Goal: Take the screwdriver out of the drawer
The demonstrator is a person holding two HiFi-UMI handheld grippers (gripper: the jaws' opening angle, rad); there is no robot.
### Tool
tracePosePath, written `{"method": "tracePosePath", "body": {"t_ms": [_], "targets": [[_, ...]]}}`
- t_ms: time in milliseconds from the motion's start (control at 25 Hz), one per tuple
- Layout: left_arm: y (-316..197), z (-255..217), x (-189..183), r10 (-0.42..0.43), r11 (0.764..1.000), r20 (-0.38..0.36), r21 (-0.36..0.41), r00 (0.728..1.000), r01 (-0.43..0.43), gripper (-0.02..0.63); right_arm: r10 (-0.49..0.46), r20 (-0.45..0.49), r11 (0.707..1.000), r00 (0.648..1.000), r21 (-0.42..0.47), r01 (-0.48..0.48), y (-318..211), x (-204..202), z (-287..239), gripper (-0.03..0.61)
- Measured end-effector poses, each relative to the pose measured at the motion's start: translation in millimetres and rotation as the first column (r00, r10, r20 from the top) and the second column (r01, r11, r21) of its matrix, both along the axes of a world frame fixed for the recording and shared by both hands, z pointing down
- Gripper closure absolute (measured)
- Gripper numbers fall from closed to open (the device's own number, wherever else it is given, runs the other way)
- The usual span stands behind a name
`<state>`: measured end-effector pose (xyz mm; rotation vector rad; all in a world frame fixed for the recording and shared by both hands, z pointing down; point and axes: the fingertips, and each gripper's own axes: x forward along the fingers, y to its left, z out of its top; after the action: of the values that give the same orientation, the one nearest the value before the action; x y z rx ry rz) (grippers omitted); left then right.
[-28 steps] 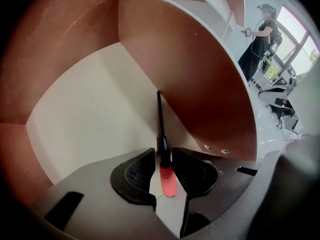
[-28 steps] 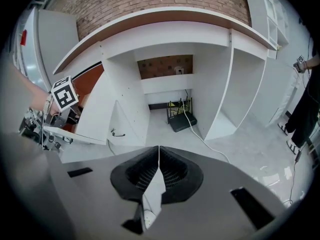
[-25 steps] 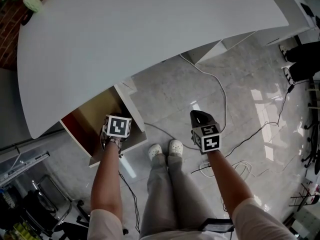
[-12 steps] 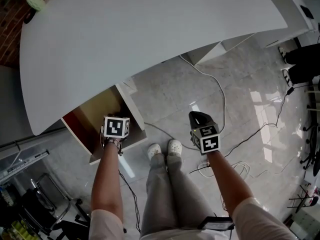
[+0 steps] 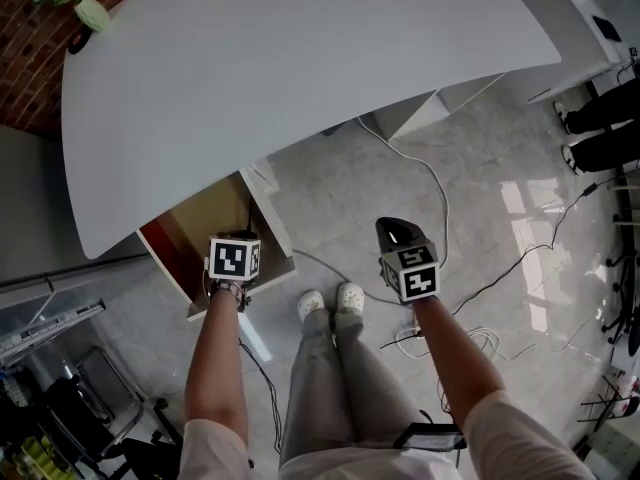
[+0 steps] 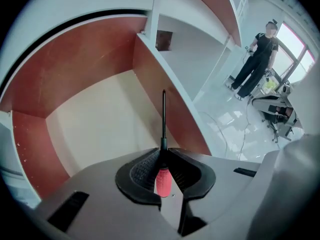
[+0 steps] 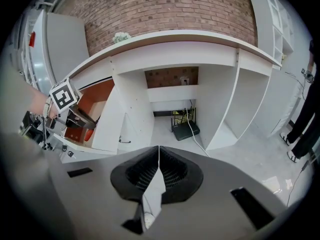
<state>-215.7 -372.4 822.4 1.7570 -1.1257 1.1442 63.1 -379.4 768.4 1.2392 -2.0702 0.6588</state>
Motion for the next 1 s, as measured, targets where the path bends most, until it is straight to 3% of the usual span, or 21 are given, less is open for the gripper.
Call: {"method": "tracePosePath", "body": {"t_ms": [320, 560, 1000], "targets": [[9, -41, -2, -0.008, 1.000, 0.007, -0.005, 1.000, 0.008, 0.551, 0.006, 0.007, 1.000, 1.000, -0.012, -0.006, 10, 4, -40, 0.558], [19, -79, -1, -0.061, 0.998, -0.011, 0.023, 0.998, 0.061, 0.551, -0.010, -0.005, 1.000, 1.000, 0.006, 0.010, 12, 14, -78, 0.558], [34, -159, 12, -0.089, 0.991, -0.040, 0.095, 0.995, 0.092, 0.551, -0.128, 0.066, 0.992, 0.990, 0.025, 0.127, 22, 4, -146, 0.560]]}}
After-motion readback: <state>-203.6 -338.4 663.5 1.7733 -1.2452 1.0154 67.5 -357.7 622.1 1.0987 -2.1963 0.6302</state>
